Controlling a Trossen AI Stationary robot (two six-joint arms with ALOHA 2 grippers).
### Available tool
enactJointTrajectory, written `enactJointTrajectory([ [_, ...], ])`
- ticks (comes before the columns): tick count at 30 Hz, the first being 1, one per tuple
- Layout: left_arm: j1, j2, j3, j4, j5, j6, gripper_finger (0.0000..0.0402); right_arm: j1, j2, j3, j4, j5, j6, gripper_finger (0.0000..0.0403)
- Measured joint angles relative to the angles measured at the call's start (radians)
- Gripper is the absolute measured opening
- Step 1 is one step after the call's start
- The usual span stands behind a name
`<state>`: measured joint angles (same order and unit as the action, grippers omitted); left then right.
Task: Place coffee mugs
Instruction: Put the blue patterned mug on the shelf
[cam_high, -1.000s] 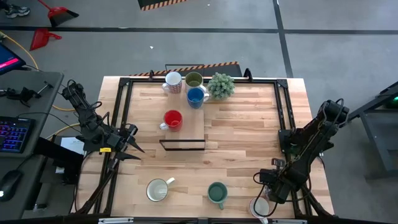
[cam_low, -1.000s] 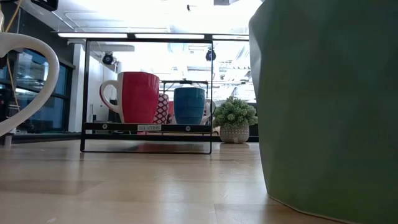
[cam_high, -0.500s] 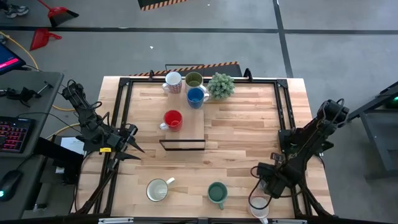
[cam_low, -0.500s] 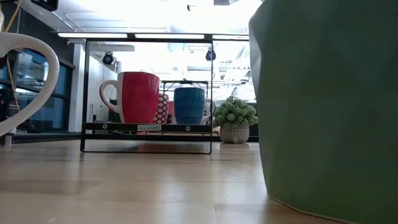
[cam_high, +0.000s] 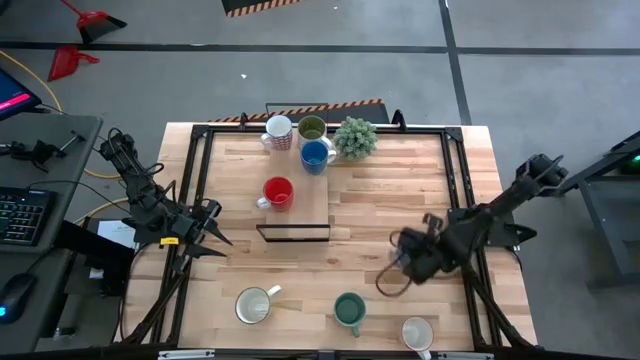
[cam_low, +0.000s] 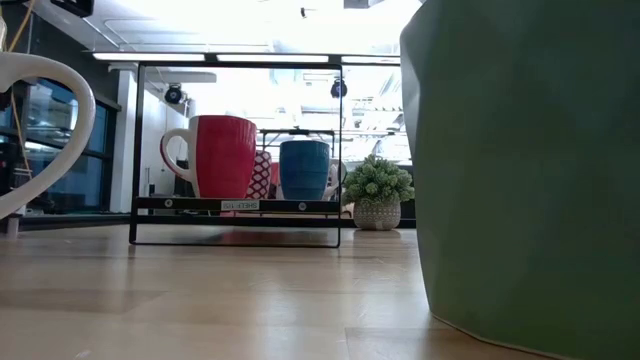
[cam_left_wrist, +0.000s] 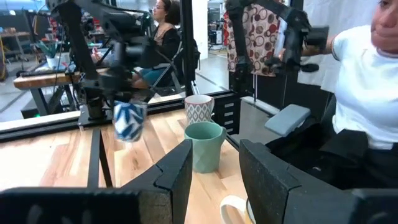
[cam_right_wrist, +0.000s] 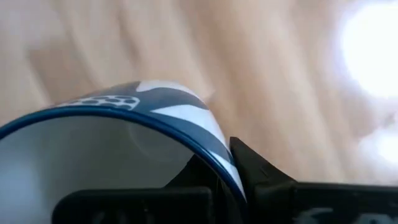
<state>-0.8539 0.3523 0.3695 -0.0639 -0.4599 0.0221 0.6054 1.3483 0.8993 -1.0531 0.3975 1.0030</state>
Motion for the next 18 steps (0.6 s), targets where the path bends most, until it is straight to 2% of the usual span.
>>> enactJointTrajectory([
  [4,0.0,0.0,0.0,-0.017,0.0,0.054,0.0119,-0.141,-0.103,0.0,0.071,0.157,-0.139,0.0],
  [7,0.0,0.0,0.001,-0.042,0.0,0.068,0.0119,-0.261,-0.179,0.0,0.208,0.191,-0.305,0.0],
  [12,0.0,0.0,0.001,-0.071,0.0,0.069,0.0119,-0.473,-0.255,0.002,0.445,0.06,-0.558,0.0],
  [18,0.0,0.0,0.001,-0.078,0.0,0.069,0.0119,-0.721,-0.233,0.011,0.635,-0.168,-0.722,0.0],
])
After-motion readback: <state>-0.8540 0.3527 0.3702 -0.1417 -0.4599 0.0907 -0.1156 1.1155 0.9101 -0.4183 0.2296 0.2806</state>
